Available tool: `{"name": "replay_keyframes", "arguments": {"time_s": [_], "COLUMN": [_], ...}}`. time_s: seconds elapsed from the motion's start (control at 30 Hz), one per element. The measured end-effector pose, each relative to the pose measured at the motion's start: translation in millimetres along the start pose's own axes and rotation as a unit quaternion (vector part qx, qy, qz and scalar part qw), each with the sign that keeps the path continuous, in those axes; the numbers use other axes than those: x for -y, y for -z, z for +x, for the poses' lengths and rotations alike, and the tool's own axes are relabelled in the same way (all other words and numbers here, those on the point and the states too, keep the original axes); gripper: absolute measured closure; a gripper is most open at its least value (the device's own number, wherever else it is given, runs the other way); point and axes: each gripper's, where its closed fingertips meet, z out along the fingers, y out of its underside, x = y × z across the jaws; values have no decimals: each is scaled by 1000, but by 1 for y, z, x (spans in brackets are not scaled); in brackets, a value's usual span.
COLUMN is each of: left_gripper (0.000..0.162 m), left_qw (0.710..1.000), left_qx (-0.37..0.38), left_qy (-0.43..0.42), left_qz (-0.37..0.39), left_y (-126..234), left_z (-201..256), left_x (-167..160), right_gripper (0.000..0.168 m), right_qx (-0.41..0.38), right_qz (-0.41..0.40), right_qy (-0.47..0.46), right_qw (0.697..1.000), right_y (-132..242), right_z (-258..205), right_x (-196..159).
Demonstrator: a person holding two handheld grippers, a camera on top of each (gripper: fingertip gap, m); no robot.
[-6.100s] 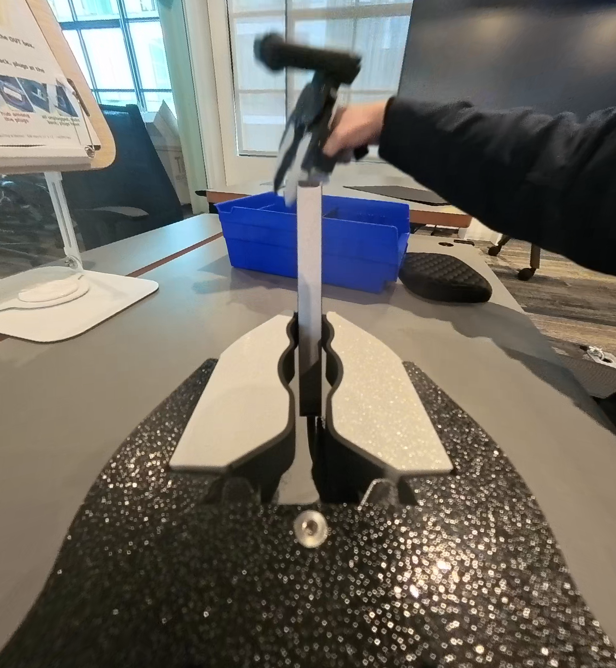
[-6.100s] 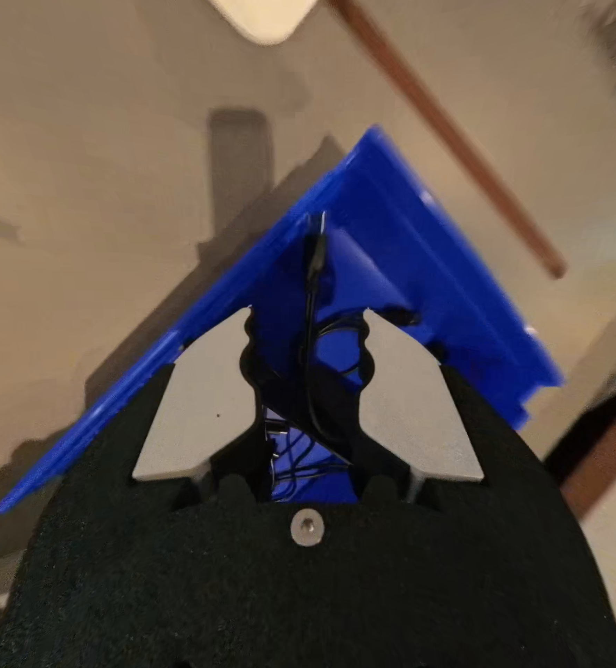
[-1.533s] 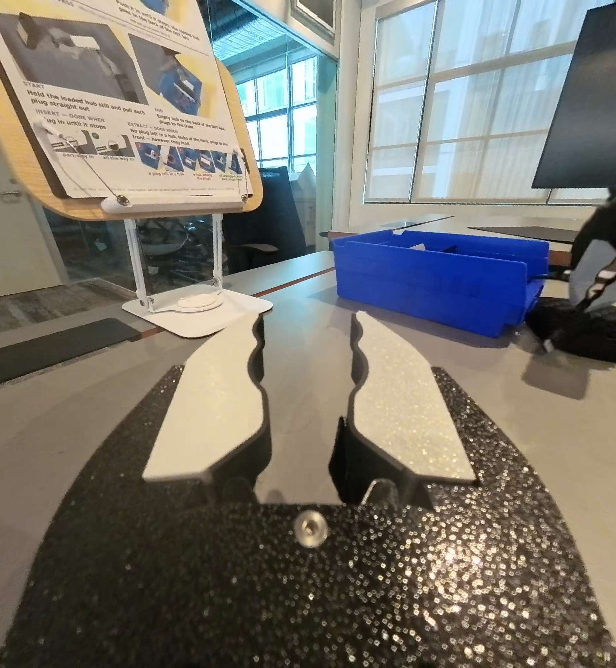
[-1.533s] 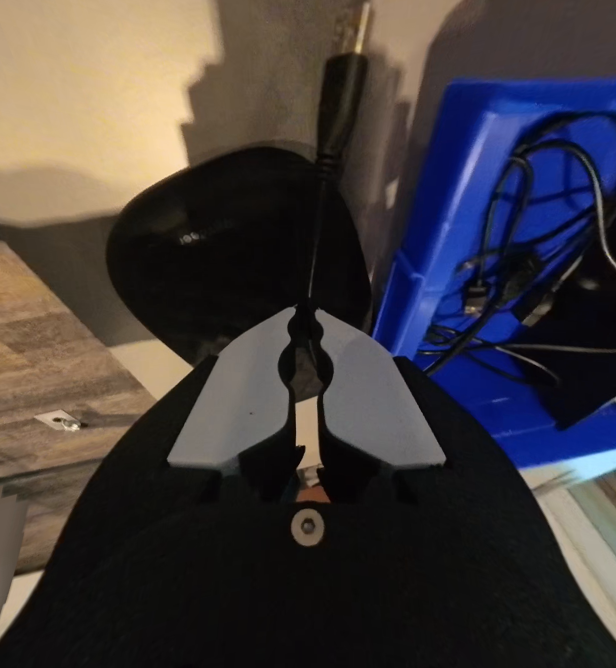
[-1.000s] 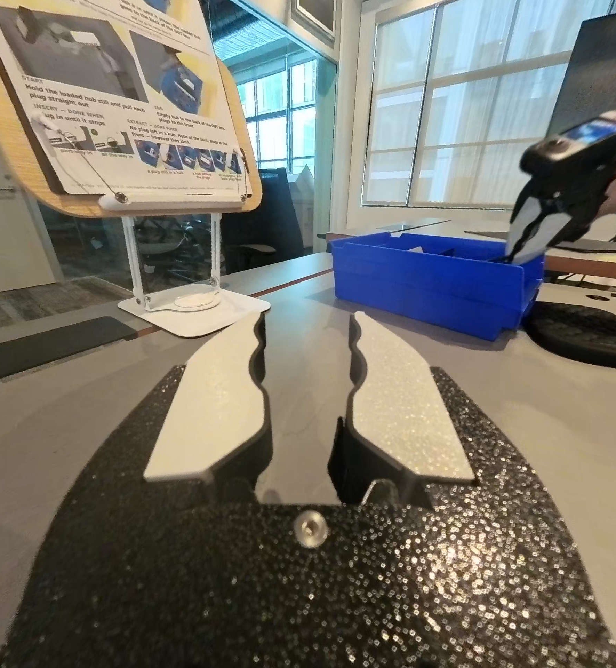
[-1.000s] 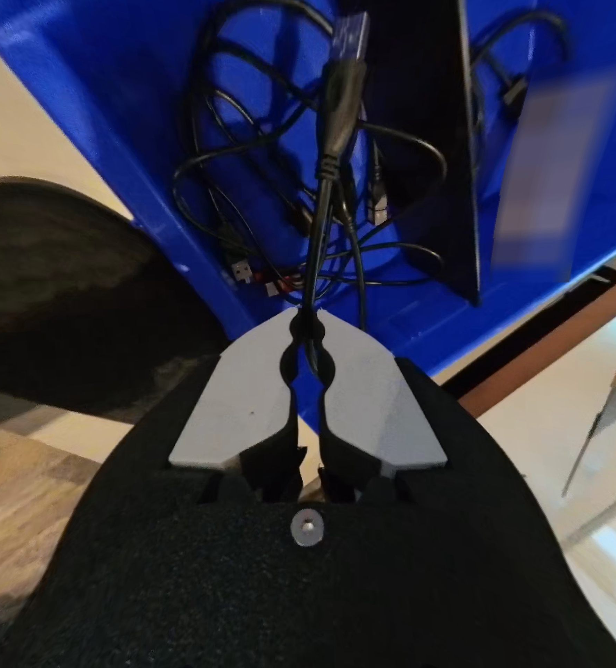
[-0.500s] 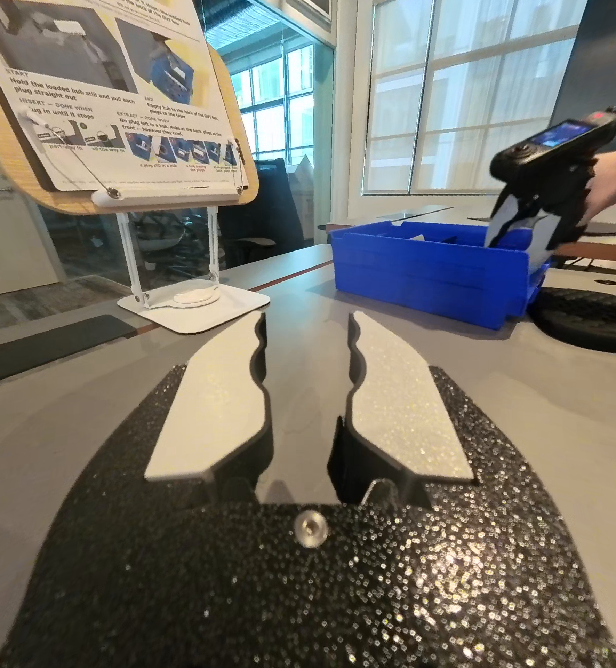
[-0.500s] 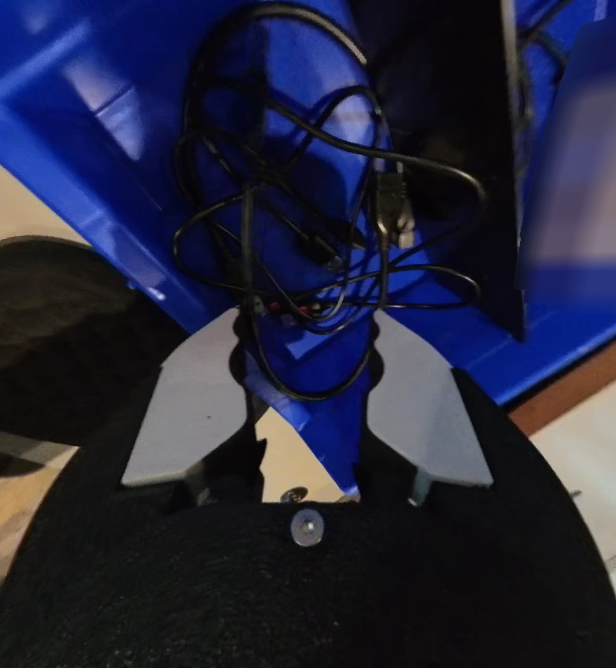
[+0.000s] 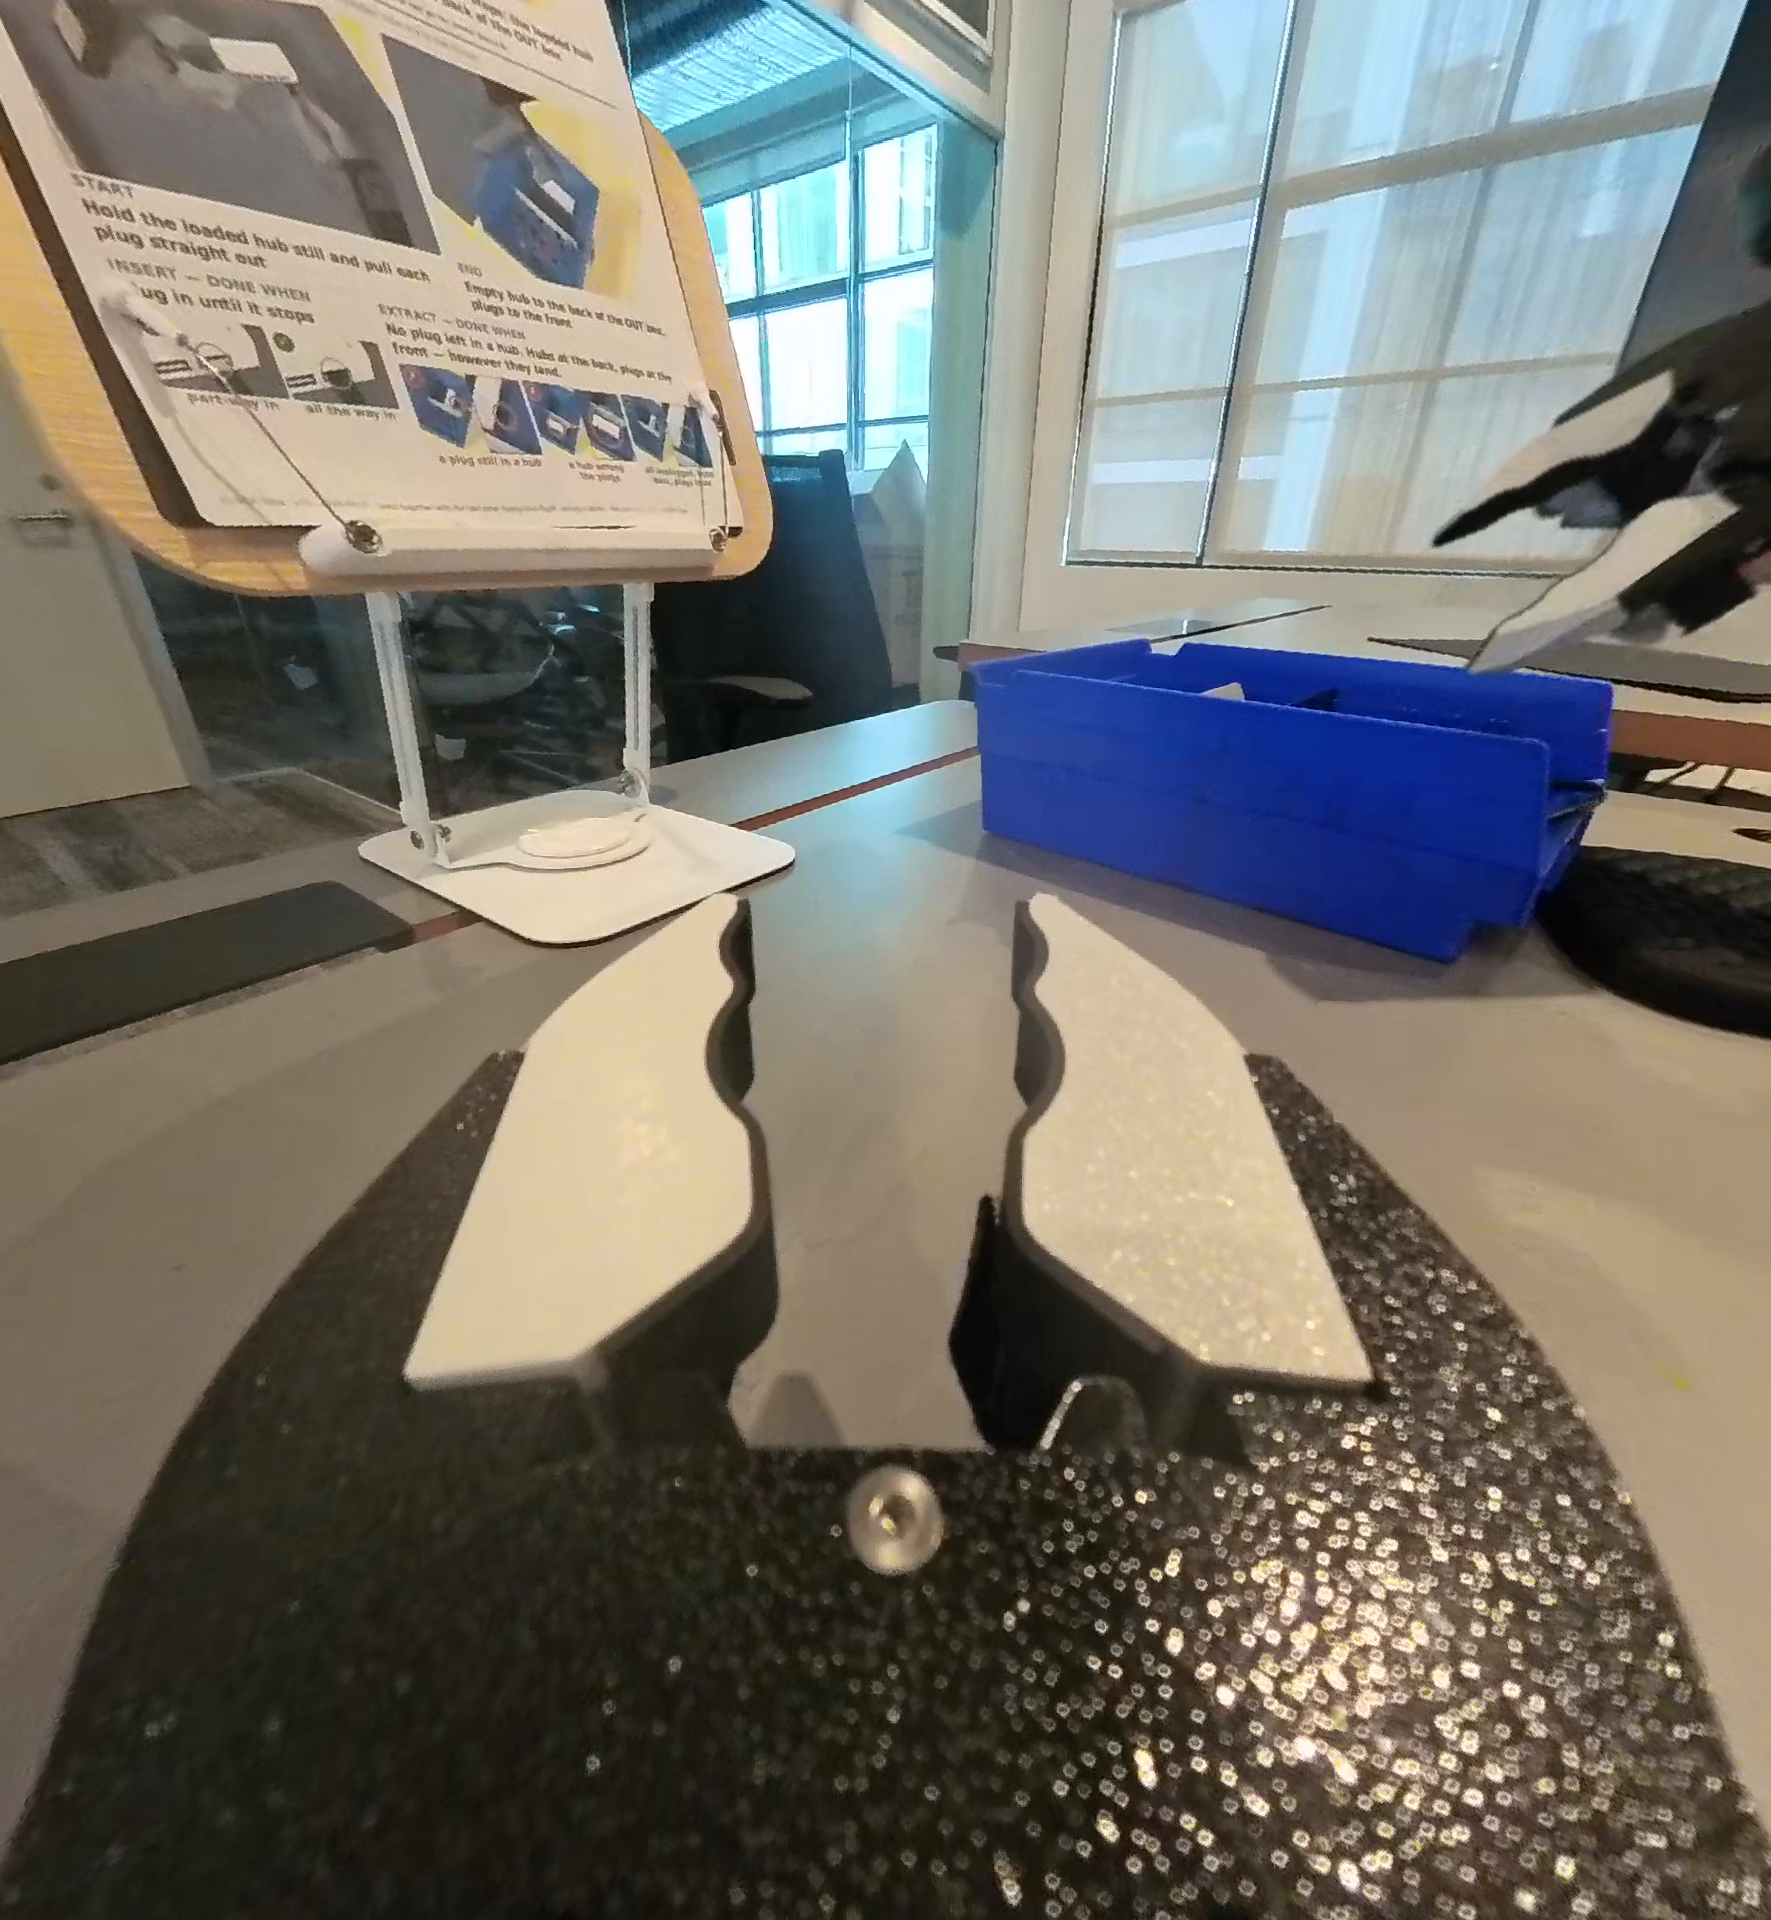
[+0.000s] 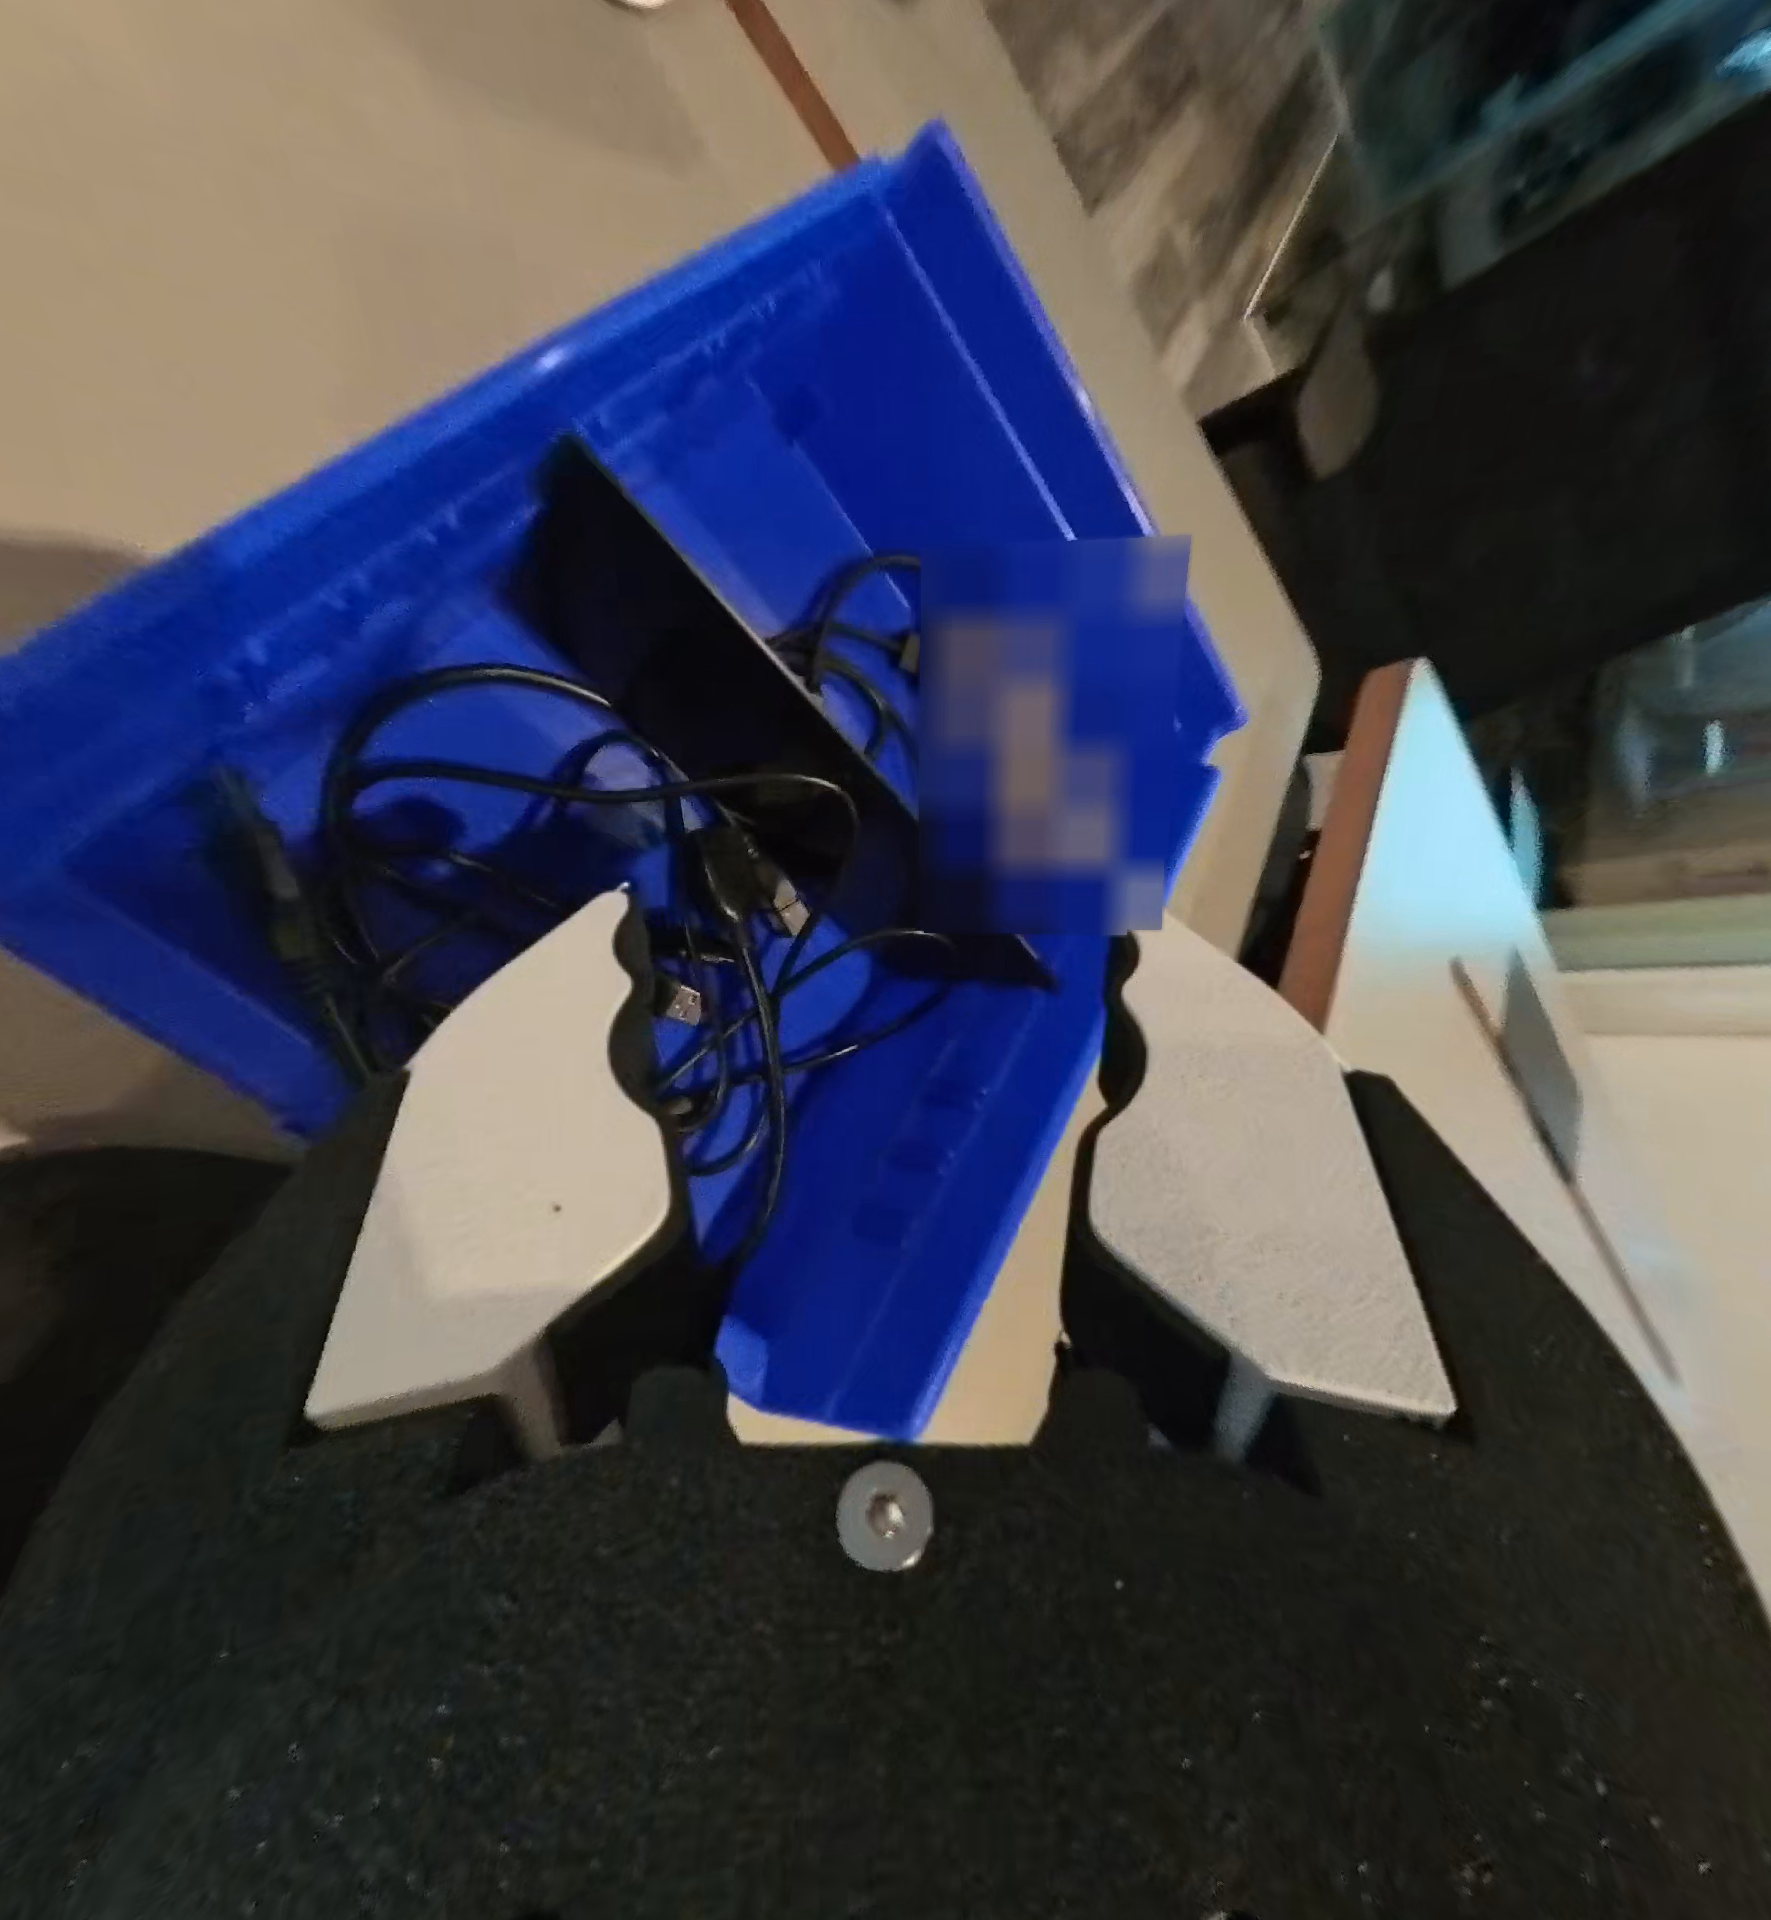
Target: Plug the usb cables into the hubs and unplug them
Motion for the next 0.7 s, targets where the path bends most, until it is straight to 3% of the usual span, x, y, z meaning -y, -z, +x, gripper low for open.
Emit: {"name": "replay_keyframes", "arguments": {"time_s": [0.1, 0.23, 0.33, 0.5, 0.6, 0.7], "left_gripper": [115, 115, 115, 115, 116, 116], "left_qw": [1000, 1000, 1000, 1000, 999, 998], "left_qx": [-3, -3, 1, 7, 26, 56], "left_qy": [-3, -4, 2, -11, -23, -34], "left_qz": [-4, -3, -4, -12, -17, -18], "left_y": [-1, -1, -1, -2, 0, 3], "left_z": [1, 1, 0, 1, -3, -11], "left_x": [-1, -1, -1, -2, -1, 3], "right_gripper": [85, 90, 93, 96, 95, 94], "right_qx": [19, -30, -37, 23, 75, 79], "right_qz": [-4, 37, 120, 281, 329, 352], "right_qy": [-35, -48, -75, -109, -128, -148], "right_qw": [999, 998, 989, 953, 933, 921], "right_y": [-14, -2, 22, 48, 37, 13], "right_z": [1, 12, -3, -82, -136, -166], "right_x": [-10, -1, 35, 119, 155, 173]}}
